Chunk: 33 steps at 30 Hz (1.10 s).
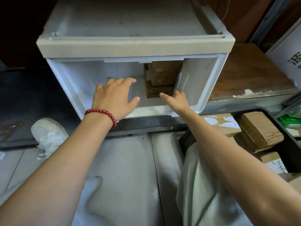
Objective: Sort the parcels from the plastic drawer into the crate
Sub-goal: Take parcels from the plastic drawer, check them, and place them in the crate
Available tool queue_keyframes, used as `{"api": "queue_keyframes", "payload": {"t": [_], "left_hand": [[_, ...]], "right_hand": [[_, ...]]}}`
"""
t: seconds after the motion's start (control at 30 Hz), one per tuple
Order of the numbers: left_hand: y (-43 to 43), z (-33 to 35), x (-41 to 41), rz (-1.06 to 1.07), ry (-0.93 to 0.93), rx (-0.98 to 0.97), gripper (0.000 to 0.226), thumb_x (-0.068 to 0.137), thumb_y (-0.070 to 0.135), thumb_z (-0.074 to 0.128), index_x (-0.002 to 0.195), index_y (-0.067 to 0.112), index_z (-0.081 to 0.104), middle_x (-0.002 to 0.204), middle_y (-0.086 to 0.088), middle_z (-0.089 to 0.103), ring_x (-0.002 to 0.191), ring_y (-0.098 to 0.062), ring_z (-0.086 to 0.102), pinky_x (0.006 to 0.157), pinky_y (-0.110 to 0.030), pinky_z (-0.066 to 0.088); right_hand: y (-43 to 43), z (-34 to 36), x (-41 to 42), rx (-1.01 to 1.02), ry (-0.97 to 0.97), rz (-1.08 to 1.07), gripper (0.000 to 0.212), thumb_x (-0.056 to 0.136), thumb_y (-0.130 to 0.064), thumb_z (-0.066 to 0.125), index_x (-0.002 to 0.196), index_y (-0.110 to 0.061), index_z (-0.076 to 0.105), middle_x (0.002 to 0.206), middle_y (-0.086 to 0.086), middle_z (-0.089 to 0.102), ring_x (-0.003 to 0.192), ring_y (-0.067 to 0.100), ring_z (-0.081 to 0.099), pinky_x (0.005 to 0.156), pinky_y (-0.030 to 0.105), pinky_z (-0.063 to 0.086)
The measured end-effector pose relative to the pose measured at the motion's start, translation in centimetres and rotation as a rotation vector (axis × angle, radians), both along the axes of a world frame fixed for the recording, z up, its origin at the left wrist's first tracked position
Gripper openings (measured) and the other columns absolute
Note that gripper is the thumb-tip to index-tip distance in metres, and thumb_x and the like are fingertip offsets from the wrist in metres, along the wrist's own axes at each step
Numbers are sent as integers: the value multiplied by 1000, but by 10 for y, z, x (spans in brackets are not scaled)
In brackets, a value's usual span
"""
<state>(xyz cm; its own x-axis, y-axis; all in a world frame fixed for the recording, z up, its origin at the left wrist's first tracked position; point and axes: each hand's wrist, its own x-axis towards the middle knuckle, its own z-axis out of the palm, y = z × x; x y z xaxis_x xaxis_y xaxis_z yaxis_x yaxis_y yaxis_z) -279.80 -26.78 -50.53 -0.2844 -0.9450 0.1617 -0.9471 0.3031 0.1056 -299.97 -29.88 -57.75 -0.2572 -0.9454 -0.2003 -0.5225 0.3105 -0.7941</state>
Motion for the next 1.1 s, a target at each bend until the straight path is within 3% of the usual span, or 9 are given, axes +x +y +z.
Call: {"api": "queue_keyframes", "payload": {"t": [0.3, 0.4, 0.47, 0.57, 0.67, 0.73, 0.83, 0.97, 1.1], "left_hand": [[10, -8, 9, 31, -33, 81, 55, 93, 46, 48, 143, 28, 34, 134, -3, 53, 125, -28, 45, 94, -44, 40], [11, -9, 16, 49, -30, 101, 56, 93, 47, 48, 144, 27, 33, 134, -2, 53, 126, -27, 45, 94, -44, 40], [12, -10, 19, 60, -18, 108, 57, 93, 48, 49, 144, 28, 32, 135, -1, 52, 126, -26, 45, 95, -43, 40], [12, -9, 20, 68, 7, 105, 58, 92, 49, 49, 144, 28, 33, 135, 0, 52, 125, -26, 45, 95, -44, 41], [12, -10, 18, 62, 10, 106, 58, 92, 48, 49, 144, 27, 33, 135, 0, 52, 126, -26, 45, 95, -44, 40], [11, -11, 16, 60, 11, 102, 58, 92, 48, 49, 143, 27, 33, 136, -1, 52, 126, -26, 45, 95, -44, 40], [10, -11, 12, 57, 19, 93, 57, 92, 49, 49, 143, 28, 34, 136, -1, 52, 127, -26, 45, 96, -44, 40], [11, -10, 8, 45, 22, 89, 58, 93, 48, 49, 144, 27, 32, 137, 0, 51, 127, -26, 44, 97, -44, 39], [12, -9, 6, 38, 22, 86, 59, 93, 47, 50, 145, 27, 31, 137, -2, 51, 127, -27, 44, 96, -44, 39]], "right_hand": [[44, 32, 4, -109, -8, 122, 61, 97, -31, 53, 151, -20, 27, 159, -3, 21, 143, 17, 27, 115, 34, 25], [62, 38, 5, -162, -93, 90, 54, 96, -24, 55, 146, -24, 37, 154, -6, 31, 137, 17, 36, 112, 44, 37], [72, 39, 6, -205, -134, 59, 50, 93, -24, 59, 142, -26, 46, 143, -5, 46, 125, 13, 49, 106, 45, 43], [78, 39, 8, -284, -115, -66, 47, 81, -28, 73, 127, -28, 62, 101, -5, 67, 80, 5, 64, 96, 40, 52], [73, 35, 7, -373, -171, -314, 22, 71, -24, 77, 91, -33, 75, 83, -11, 74, 77, 13, 71, 87, 39, 56], [66, 33, 4, -381, -233, -438, 17, 68, -21, 76, 79, -33, 69, 77, -12, 73, 77, 15, 71, 80, 42, 58], [57, 26, -7, -248, -280, -490, 39, 75, -11, 75, 104, -19, 51, 81, -6, 66, 87, 22, 67, 75, 47, 58], [51, 22, -20, -172, -66, -437, 19, 84, -12, 59, 101, -19, 60, 91, 0, 65, 102, 31, 60, 88, 45, 51], [50, 22, -24, -131, 23, -324, 26, 96, -9, 41, 121, -12, 46, 100, 7, 54, 94, 29, 50, 77, 35, 40]]}}
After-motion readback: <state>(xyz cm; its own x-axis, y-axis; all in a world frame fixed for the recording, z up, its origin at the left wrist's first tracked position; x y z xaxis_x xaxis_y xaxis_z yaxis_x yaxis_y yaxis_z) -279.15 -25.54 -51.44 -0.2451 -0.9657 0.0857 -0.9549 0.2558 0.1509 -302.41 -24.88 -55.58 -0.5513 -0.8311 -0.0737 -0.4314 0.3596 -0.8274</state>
